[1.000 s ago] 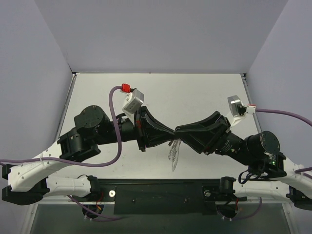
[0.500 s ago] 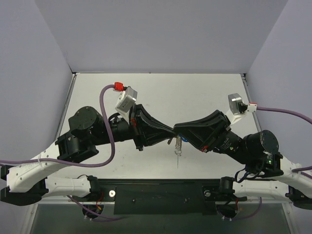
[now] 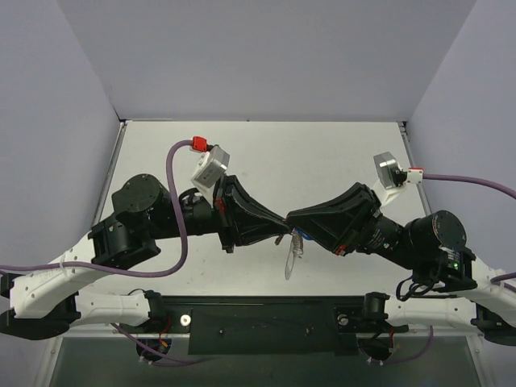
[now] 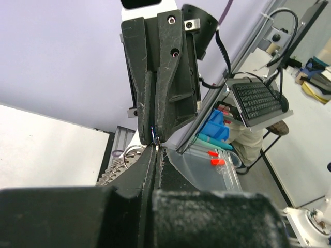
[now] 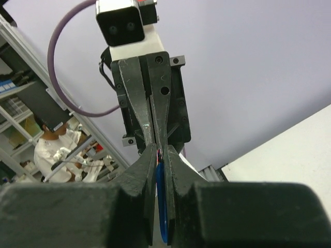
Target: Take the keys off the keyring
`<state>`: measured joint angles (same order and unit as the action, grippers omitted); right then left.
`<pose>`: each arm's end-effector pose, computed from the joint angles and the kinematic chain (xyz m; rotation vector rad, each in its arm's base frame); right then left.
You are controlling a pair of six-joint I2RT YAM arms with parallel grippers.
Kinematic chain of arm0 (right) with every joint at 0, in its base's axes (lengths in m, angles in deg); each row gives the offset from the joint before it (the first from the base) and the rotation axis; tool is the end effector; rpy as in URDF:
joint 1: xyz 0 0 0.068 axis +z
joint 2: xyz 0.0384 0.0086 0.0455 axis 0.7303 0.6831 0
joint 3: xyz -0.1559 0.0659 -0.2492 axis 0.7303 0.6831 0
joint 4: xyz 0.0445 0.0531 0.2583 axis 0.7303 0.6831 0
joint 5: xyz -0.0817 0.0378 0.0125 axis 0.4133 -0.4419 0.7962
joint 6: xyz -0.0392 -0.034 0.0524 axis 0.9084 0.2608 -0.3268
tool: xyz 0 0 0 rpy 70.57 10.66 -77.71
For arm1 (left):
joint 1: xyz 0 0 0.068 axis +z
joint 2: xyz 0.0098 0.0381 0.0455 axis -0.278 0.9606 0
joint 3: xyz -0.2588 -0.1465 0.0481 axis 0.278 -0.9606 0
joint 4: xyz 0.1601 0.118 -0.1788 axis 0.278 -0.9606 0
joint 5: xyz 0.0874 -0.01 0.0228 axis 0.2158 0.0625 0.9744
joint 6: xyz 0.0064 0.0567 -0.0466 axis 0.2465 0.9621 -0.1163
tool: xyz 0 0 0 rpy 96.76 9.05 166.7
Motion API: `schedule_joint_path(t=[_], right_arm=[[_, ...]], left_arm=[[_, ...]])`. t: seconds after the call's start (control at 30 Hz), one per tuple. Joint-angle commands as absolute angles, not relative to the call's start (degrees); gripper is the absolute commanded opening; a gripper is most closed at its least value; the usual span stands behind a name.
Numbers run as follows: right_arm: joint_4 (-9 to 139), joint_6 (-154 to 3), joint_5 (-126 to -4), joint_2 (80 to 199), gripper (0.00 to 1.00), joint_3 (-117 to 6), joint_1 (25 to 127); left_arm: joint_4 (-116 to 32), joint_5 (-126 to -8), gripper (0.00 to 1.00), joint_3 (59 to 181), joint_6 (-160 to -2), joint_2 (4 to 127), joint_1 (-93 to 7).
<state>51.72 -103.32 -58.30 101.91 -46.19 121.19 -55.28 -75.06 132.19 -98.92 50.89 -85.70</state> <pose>0.0335 0.1229 0.5470 -0.3920 1.0324 1.7436 0.0571 -0.2022 0.5557 0.7861 1.3428 -1.6044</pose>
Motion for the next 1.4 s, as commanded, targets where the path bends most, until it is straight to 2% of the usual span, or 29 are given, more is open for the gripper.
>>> schedule_joint_path(t=[0.0,0.27,1.0,1.07,1.1,1.17,1.23,1.37], right_arm=[[57.5,-102.2,-65.4,102.9,0.00,-51.4,121.6],[72.3,-98.8,-69.7,104.3,0.00,-57.7,121.8],[93.4,-93.1,-79.4,113.1,0.00,-70.3,122.1],[94.0,-93.0,-78.8,113.3,0.18,-70.7,122.1],[94.0,-92.9,-78.6,113.2,0.31,-70.9,122.1],[93.2,-93.0,-77.0,112.2,0.46,-70.1,122.1],[91.0,-93.6,-75.6,110.9,0.51,-68.7,122.1],[87.3,-94.7,-72.2,107.9,0.54,-66.2,122.1]], left_arm=[[-59.9,-78.9,0.00,137.0,-96.3,51.5,-85.4],[-72.3,-83.9,0.00,143.1,-93.5,54.2,-85.2],[-82.7,-95.4,0.00,146.4,-91.4,58.7,-84.6],[-82.5,-95.0,0.00,146.1,-91.4,58.6,-84.7],[-82.0,-94.9,0.00,145.8,-91.5,58.3,-84.6],[-81.3,-94.4,0.00,145.4,-91.6,58.0,-84.6],[-80.6,-94.4,0.00,145.0,-92.0,57.7,-84.6],[-79.5,-94.1,0.00,144.0,-92.4,57.3,-84.6]])
